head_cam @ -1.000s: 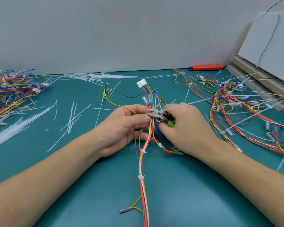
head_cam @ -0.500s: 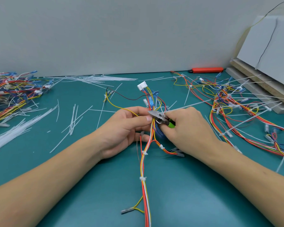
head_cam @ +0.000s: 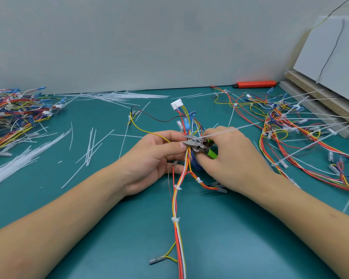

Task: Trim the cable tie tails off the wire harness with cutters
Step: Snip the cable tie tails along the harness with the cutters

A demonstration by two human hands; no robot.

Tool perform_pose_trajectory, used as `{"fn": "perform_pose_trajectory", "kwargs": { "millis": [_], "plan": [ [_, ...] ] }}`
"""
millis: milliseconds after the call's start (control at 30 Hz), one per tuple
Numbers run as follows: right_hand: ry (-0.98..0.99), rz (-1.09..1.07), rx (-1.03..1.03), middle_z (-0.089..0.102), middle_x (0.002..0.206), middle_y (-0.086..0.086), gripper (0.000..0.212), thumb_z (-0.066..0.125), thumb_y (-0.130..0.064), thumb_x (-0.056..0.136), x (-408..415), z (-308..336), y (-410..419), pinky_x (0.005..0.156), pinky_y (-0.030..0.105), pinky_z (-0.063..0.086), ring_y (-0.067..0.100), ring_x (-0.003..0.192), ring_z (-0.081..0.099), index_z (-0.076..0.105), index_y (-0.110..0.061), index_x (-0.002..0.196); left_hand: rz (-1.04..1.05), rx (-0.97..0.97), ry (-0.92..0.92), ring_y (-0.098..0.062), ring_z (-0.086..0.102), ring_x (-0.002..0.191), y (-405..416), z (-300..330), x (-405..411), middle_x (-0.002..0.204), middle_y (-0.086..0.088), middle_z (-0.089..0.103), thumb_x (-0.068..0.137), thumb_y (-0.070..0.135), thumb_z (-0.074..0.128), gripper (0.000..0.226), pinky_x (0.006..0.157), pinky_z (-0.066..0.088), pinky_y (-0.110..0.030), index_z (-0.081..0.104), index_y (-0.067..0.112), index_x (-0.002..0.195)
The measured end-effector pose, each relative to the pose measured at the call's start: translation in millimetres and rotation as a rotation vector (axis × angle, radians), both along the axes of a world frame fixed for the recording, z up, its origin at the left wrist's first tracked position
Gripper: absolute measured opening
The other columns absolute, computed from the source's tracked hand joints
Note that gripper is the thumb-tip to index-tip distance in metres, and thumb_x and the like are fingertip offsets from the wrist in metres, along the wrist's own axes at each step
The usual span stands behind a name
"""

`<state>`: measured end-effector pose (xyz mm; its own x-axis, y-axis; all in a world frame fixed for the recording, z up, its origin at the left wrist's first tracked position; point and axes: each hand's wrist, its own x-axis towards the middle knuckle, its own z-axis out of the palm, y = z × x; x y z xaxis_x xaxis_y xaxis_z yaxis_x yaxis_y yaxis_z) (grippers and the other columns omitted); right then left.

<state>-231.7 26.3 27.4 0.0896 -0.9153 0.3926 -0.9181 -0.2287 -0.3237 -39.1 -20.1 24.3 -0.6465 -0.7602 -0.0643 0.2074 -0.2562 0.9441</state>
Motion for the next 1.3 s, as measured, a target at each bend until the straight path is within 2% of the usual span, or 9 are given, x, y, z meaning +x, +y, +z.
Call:
{"fn": "perform_pose_trajectory", "kwargs": {
  "millis": [100,200,300,500,700,867,1000,1133,1300],
  "plan": [
    [-0.072,-0.062,0.020,0.064,0.087,-0.005,0.015,0.063,-0.040,0.082,-0.8,-0.4,-1.2,0.070,0.034,0.038,0.020,0.090,0.055,0.063,-0.026,0.088,0.001,0.001,-0.004,-0.015,0.066,0.065,0.4,0.4,0.0,0.082,-0.008,0.070,0.095,0.006,0.059,0.026,0.057,0.053,-0.025,0.059,-0.002,0.120],
    [-0.067,-0.093,0.026,0.057,0.068,-0.004,0.025,0.064,-0.039,0.082,-0.3,-2.1,-0.4,0.060,0.036,0.033,0.025,0.077,0.052,0.052,-0.021,0.069,0.002,-0.006,-0.010,-0.015,0.065,0.064,0.9,0.9,0.2,0.080,-0.008,0.070,0.095,0.005,0.058,0.026,0.056,0.053,-0.025,0.057,-0.001,0.120],
    [-0.089,-0.115,0.032,0.047,0.054,0.003,0.036,0.064,-0.037,0.080,1.2,-1.3,2.7,0.054,0.039,0.041,0.034,0.064,0.048,0.044,-0.014,0.061,-0.018,-0.014,-0.007,-0.015,0.065,0.065,1.5,1.4,0.9,0.080,-0.006,0.070,0.093,0.007,0.060,0.023,0.057,0.053,-0.025,0.059,0.002,0.115],
    [-0.061,-0.137,0.016,0.047,0.055,0.006,0.036,0.064,-0.035,0.082,2.3,-0.9,2.9,0.055,0.040,0.046,0.039,0.064,0.048,0.044,-0.011,0.062,-0.029,-0.024,-0.002,-0.015,0.067,0.068,2.0,1.5,1.2,0.083,-0.007,0.071,0.095,0.008,0.059,0.015,0.059,0.053,-0.025,0.064,0.007,0.109],
    [-0.082,-0.074,-0.007,0.064,0.074,-0.004,0.016,0.064,-0.035,0.083,1.9,-3.1,0.6,0.073,0.040,0.047,0.027,0.082,0.056,0.063,-0.020,0.078,-0.013,-0.014,0.011,-0.014,0.066,0.066,1.8,0.7,0.7,0.081,-0.005,0.072,0.090,0.009,0.063,0.013,0.057,0.053,-0.024,0.072,0.012,0.098],
    [-0.072,-0.091,-0.008,0.068,0.092,-0.006,0.017,0.066,-0.040,0.083,1.2,-3.3,-0.9,0.086,0.043,0.047,0.026,0.098,0.055,0.067,-0.027,0.094,-0.011,-0.014,0.007,-0.015,0.067,0.065,1.1,0.8,1.1,0.082,-0.007,0.072,0.090,0.009,0.063,0.016,0.057,0.053,-0.025,0.065,0.007,0.106],
    [-0.094,-0.094,0.013,0.064,0.076,-0.005,0.017,0.062,-0.041,0.081,0.9,-2.6,-0.8,0.071,0.039,0.048,0.026,0.085,0.055,0.064,-0.024,0.080,-0.001,-0.010,0.001,-0.016,0.066,0.065,0.7,0.6,0.7,0.082,-0.008,0.071,0.093,0.007,0.060,0.016,0.056,0.053,-0.025,0.062,0.005,0.109],
    [-0.055,-0.154,0.032,0.047,0.055,0.004,0.036,0.059,-0.040,0.080,1.1,-3.4,0.3,0.051,0.037,0.036,0.035,0.062,0.048,0.045,-0.013,0.062,-0.011,-0.018,-0.008,-0.017,0.066,0.068,1.0,1.0,0.7,0.084,-0.010,0.071,0.095,0.008,0.060,0.023,0.057,0.052,-0.025,0.060,0.003,0.117],
    [0.013,-0.157,0.031,0.042,0.055,0.005,0.041,0.059,-0.034,0.084,3.5,-1.7,-0.4,0.052,0.037,0.027,0.042,0.063,0.044,0.036,-0.013,0.058,-0.010,-0.018,-0.003,-0.016,0.066,0.067,1.6,2.1,0.6,0.081,-0.007,0.070,0.095,0.007,0.059,0.021,0.056,0.052,-0.025,0.058,0.004,0.116]
  ]
}}
